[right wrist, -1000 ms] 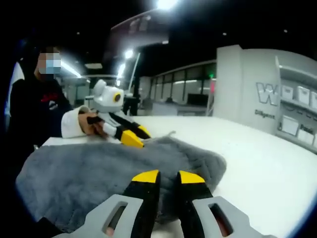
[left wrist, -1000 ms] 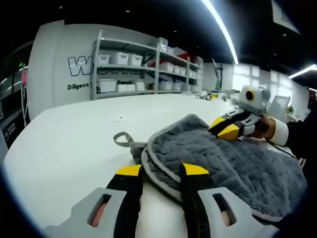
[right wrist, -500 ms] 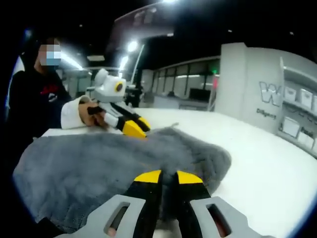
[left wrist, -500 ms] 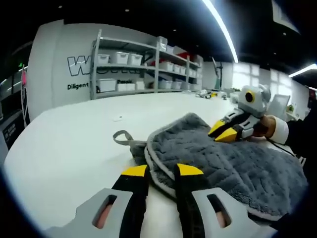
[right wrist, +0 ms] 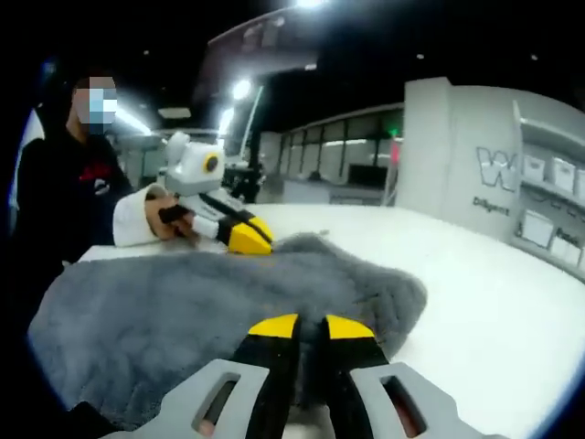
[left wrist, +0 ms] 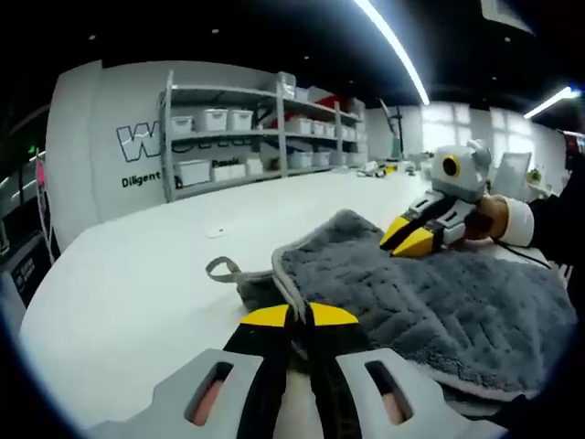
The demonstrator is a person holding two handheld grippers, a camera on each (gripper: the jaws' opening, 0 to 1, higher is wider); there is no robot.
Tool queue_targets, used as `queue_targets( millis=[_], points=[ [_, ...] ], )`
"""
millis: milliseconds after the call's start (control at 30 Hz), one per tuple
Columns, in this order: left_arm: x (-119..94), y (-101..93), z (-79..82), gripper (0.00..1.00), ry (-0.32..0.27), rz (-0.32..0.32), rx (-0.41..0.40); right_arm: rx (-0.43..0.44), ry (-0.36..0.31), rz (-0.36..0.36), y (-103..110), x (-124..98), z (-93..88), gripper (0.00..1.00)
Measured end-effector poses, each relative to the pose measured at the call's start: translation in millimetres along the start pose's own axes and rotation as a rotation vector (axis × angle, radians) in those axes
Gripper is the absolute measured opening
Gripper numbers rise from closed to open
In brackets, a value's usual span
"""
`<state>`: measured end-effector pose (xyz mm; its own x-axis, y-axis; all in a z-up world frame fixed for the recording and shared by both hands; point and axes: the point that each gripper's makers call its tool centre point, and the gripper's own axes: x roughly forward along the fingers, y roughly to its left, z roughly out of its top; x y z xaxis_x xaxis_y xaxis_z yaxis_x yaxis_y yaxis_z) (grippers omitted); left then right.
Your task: Open the folded towel by lifting each exposed corner and separating the folded layers until the towel lies flat within the target outline without major curled edges
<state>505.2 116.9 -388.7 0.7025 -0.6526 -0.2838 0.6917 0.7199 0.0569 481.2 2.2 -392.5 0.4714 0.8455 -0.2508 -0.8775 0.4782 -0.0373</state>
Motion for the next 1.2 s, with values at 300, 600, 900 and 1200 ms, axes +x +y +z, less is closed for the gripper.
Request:
queue_targets(
  millis=[300, 600, 900, 1200],
  points=[
    [-1, -5.8, 8.3, 0.04, -0.026, 0.001, 0.061, 0.067, -0.087, 0.017, 2, -3, 15.8, 0.03],
    [-2, -14.2, 15.9, 0.03, -0.053, -0.019, 0.099, 0.079, -0.138, 0.051, 19, 2, 30.3, 0.07],
    [-2, -21.5, 21.3, 0.02, -0.078, -0.04, 0.098, 0.119, -0.152, 0.054, 21, 5, 33.4, 0.06],
    [-1, -49.0, 31.5, 0.02, -0.128, -0.1, 0.084, 0.202, -0.187, 0.08, 27, 7, 39.5, 0.1]
  ],
)
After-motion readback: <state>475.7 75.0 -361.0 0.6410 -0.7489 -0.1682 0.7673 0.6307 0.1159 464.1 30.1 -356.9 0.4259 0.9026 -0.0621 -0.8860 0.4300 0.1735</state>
